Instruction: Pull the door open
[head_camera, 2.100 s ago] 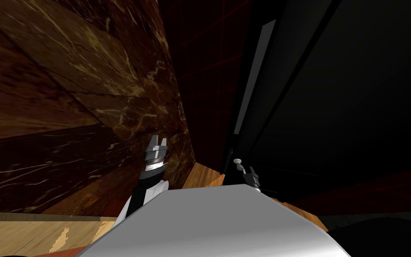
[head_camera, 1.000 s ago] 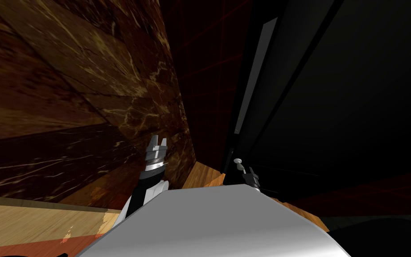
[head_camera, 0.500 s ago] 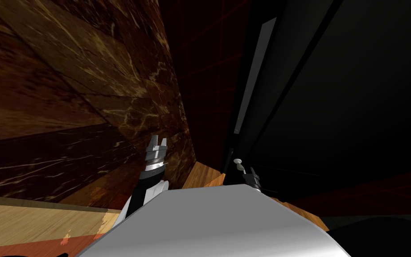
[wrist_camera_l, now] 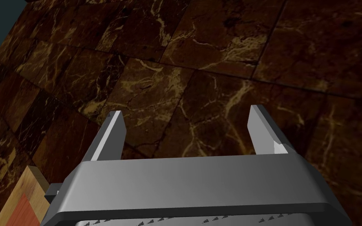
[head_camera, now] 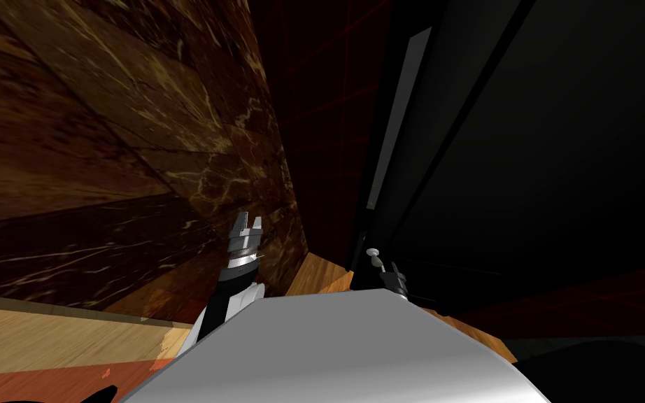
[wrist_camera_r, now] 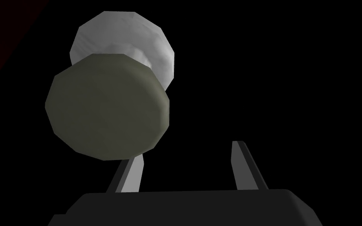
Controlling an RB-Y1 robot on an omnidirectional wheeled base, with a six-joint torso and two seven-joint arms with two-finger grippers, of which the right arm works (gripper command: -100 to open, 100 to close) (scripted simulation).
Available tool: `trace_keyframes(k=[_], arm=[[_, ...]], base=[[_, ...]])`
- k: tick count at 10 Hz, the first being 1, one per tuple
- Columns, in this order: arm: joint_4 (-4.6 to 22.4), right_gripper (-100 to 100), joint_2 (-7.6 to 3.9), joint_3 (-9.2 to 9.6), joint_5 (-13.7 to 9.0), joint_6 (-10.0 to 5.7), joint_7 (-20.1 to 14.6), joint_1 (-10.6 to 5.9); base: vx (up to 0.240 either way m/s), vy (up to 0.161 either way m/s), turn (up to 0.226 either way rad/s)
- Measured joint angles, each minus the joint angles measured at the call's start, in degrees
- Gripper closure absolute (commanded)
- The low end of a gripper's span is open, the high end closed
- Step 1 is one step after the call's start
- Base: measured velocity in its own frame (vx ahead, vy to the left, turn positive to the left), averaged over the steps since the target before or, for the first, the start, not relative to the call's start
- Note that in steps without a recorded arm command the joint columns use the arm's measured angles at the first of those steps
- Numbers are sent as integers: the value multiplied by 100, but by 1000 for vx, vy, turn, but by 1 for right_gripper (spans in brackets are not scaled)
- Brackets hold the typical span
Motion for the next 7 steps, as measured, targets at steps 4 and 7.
trace_keyframes(k=[4, 7], arm=[[11, -100, -36, -1, -4, -6, -33, 6], [44, -100, -60, 1, -143, -75, -258, 40]], base=[[1, 4, 0], [-67, -21, 50]])
